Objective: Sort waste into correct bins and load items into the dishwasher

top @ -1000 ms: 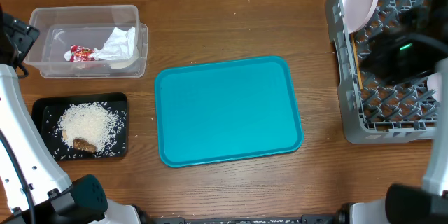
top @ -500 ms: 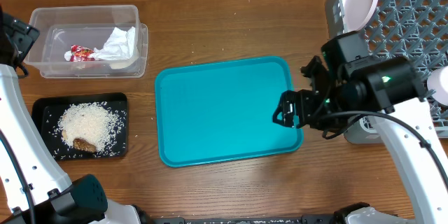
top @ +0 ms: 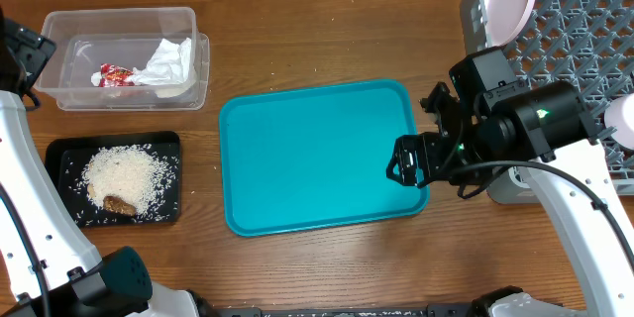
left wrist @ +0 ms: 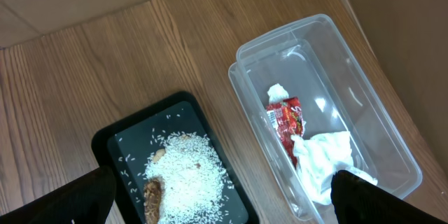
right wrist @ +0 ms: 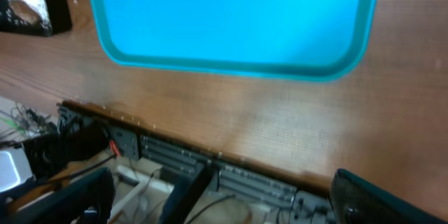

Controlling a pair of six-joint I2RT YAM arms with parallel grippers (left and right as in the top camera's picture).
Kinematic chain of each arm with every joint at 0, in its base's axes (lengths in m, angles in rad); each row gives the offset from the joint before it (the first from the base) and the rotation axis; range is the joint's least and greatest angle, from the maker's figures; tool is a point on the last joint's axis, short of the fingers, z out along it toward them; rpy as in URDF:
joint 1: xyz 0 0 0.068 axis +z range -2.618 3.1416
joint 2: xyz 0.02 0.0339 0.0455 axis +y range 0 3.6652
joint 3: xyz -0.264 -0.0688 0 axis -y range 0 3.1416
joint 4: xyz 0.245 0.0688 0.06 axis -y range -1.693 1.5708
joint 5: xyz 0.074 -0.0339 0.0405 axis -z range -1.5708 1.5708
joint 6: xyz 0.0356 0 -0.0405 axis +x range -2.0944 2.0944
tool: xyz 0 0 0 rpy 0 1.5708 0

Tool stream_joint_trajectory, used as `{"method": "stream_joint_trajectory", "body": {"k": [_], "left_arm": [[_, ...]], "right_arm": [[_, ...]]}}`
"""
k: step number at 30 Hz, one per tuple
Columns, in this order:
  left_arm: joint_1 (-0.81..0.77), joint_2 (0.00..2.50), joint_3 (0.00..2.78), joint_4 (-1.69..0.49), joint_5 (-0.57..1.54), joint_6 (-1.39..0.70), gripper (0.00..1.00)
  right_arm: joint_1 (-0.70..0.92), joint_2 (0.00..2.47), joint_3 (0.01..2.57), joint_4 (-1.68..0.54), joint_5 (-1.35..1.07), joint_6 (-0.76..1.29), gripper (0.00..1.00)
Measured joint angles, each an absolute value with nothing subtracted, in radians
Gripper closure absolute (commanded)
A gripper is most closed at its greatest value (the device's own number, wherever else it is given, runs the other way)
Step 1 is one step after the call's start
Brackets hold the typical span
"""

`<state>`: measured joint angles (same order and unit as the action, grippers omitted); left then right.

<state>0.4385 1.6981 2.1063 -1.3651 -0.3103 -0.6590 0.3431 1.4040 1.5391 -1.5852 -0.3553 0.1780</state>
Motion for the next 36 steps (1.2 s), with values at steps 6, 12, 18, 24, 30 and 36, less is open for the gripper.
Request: {"method": "stream_joint_trajectory", "body": {"k": [6,12,18,24,30,36], "left_arm": [[0.439,1.698,2.106,-1.365,-0.310,-0.659,0.00],[0.439,1.698,2.106,-1.365,-0.310,-0.659,0.00],[0.439,1.698,2.106,-1.365,-0.310,-0.659,0.00],[0.439,1.698,2.106,-1.365,-0.310,-0.659,0.00],[0.439,1.698,2.106,-1.365,-0.310,-0.659,0.00],[0.439,1.698,2.106,-1.365,-0.310,-0.659,0.00]], "right_arm": [[0.343,1.320,1.391,-1.334,-0.351,0.116,0.00],[0.340,1.023,1.116,-1.005,-0.352,0.092,0.00],[0.273,0.709,0.791,-0.686,-0.361,0.078,0.00],[0.184,0.482,0.480,-0.458,-0.366,0.077,0.00],[0.094,0.307,0.252,-0.212,-0.386,0.078,0.00],[0.031,0.198,0.120,-0.042,-0.389,0.076,0.00]]}}
